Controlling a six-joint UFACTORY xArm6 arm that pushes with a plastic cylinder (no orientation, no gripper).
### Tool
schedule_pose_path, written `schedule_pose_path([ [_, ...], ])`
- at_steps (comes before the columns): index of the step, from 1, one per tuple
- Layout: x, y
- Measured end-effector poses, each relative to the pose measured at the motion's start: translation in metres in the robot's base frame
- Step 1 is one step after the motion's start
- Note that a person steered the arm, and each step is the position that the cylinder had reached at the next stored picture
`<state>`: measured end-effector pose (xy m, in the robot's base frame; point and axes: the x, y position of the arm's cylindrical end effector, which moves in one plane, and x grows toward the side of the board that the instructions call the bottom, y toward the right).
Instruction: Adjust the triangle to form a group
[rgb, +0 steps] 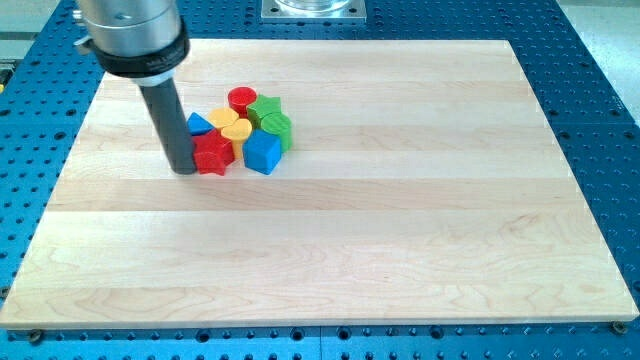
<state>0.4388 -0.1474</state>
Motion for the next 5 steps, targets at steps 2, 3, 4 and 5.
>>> schedule_pose_path([
  [2,0.036,0.026],
  [3,0.056,0.081],
  [4,0.057,0.116],
  [5,0.055,0.116],
])
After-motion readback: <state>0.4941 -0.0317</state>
